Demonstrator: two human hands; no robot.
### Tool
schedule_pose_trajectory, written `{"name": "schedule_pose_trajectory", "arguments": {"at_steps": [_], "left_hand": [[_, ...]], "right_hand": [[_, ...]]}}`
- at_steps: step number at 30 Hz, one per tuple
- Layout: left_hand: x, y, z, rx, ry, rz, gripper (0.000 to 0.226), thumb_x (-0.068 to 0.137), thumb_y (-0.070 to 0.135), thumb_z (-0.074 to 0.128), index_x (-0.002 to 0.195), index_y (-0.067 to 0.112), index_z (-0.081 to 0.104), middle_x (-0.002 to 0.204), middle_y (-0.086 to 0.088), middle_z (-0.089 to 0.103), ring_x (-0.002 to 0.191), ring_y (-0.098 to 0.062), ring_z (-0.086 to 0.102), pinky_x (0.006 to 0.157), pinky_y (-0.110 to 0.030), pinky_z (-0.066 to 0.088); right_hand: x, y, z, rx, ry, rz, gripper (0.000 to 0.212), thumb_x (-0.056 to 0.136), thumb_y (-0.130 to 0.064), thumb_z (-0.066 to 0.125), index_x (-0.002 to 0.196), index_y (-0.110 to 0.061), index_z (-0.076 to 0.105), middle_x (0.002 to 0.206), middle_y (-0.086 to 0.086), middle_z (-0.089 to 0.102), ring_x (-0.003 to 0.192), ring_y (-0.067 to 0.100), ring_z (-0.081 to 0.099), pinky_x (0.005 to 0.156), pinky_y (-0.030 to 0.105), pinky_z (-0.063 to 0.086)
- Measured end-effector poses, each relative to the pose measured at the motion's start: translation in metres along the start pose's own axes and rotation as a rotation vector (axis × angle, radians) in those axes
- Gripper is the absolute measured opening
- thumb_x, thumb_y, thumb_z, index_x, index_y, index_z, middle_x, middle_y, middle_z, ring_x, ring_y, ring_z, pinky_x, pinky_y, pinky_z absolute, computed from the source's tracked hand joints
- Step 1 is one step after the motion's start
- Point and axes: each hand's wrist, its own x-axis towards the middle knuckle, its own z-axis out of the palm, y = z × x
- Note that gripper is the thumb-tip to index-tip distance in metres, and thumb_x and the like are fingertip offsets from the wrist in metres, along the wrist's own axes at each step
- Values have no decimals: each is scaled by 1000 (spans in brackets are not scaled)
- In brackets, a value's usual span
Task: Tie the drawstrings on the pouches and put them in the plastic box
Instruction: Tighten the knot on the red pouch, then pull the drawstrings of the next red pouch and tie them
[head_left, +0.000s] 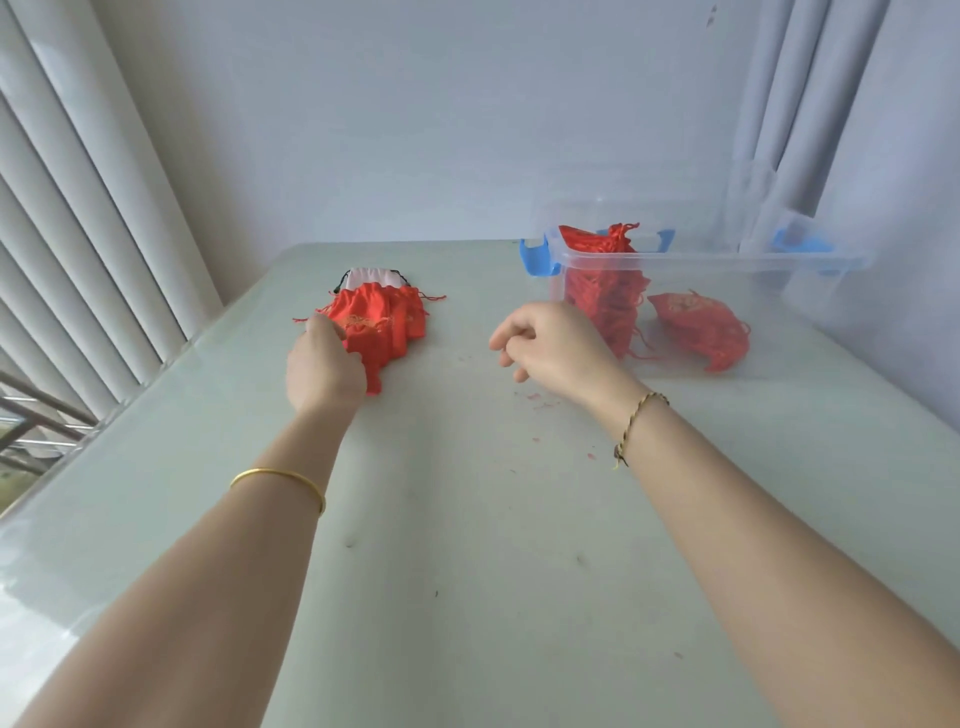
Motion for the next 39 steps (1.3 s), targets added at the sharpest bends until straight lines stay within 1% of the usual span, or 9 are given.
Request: {"name": "schedule_pose_trajectory", "arguments": {"at_steps": [3,8,11,14,18,24,30,34,39], "left_hand": [[-21,15,0,-234,-27,105,28,85,5,56,110,8,45,96,-7,56,90,-27,52,75,-32,39],[-76,60,11,-507,-180,342,32,81,-1,60,100,15,40,76,9,45,68,-7,47,63,-13,40],[-103,83,19,-580,-315,441,33,79,-2,62,101,11,40,78,9,47,69,-6,48,65,-16,43],[-109,97,20,-640,-369,433,36,78,8,68,102,14,42,80,3,48,69,-13,47,63,-28,46],[-100,105,19,-536,-405,435,37,83,16,65,118,19,52,111,2,49,67,-14,51,61,-18,48],[-97,113,20,-402,-564,475,13,85,-1,57,95,2,65,66,2,57,56,-9,51,52,-17,48],[-93,112,17,-375,-642,533,13,85,-1,58,92,8,65,68,-1,59,49,3,50,53,-14,47],[-91,112,14,-337,-653,561,13,84,1,61,92,9,66,69,2,58,50,4,49,53,-9,42],[-82,106,7,-217,-531,577,9,84,9,63,88,16,68,71,7,59,56,1,49,52,-6,37]], "right_hand": [[-5,3,7,197,-54,86,19,87,-6,47,91,-7,65,86,7,66,76,16,58,58,24,46],[-11,17,9,501,-78,241,24,92,-30,53,97,-9,63,93,8,62,86,17,57,77,35,49],[-18,31,-4,630,-4,219,8,91,-13,56,86,-15,62,84,5,62,79,19,60,78,37,53],[-26,48,-26,678,4,237,17,88,0,55,83,-16,60,79,3,61,70,15,59,62,27,50],[-33,68,-42,710,-55,260,21,86,5,54,82,-15,58,79,4,61,69,16,59,64,27,48],[-31,76,-57,500,-92,302,31,81,13,43,77,-15,57,72,4,59,64,14,59,61,24,53],[-29,84,-60,414,-90,270,34,82,5,52,106,-19,57,87,-2,58,63,13,63,53,23,44],[-31,84,-59,330,-152,249,13,87,-8,56,83,-18,61,70,-5,61,57,8,57,45,18,28],[-30,88,-75,358,-58,258,17,90,-11,55,76,-16,63,66,-4,67,44,2,54,40,14,28]]}}
